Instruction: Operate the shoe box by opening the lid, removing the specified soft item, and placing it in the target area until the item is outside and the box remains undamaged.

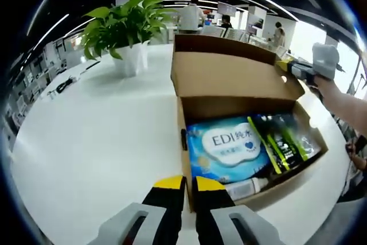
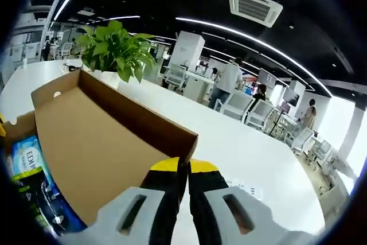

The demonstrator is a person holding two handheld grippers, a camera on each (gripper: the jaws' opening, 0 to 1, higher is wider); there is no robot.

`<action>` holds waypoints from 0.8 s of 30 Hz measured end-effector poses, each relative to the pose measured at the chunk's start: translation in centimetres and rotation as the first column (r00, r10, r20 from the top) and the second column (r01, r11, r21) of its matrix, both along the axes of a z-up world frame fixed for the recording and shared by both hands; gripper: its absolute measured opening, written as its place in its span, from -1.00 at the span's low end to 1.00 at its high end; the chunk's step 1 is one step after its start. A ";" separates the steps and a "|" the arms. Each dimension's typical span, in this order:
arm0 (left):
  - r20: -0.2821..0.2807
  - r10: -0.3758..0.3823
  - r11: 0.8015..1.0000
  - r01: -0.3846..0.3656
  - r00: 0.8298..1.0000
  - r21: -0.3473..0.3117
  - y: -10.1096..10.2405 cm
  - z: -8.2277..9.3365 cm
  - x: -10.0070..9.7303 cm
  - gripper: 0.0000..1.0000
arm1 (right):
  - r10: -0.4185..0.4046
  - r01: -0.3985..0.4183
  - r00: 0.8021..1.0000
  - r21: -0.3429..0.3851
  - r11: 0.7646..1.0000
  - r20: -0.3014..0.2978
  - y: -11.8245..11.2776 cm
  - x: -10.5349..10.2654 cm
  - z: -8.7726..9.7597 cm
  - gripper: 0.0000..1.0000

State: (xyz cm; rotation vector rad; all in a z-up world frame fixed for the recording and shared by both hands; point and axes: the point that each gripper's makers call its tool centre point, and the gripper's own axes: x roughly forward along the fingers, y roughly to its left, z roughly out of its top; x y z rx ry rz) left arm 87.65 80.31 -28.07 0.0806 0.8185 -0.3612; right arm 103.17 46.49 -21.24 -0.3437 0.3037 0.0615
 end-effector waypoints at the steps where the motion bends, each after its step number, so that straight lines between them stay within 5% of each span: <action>1: 0.000 -0.001 1.000 0.001 1.000 0.001 0.0 0.0 0.0 -0.89 | 0.000 0.000 1.000 0.001 1.000 -0.002 0.0 0.2 -0.2 -0.96; 12: -0.009 0.002 1.000 -0.002 1.000 -0.007 0.2 -0.1 0.2 -0.89 | -0.012 0.015 0.997 0.038 0.999 -0.075 -0.3 1.0 -3.4 -0.97; 24: -0.013 0.005 1.000 -0.005 1.000 -0.011 0.2 -0.1 0.2 -0.89 | -0.021 0.036 0.988 0.093 0.995 -0.150 -0.3 0.9 -4.8 -0.98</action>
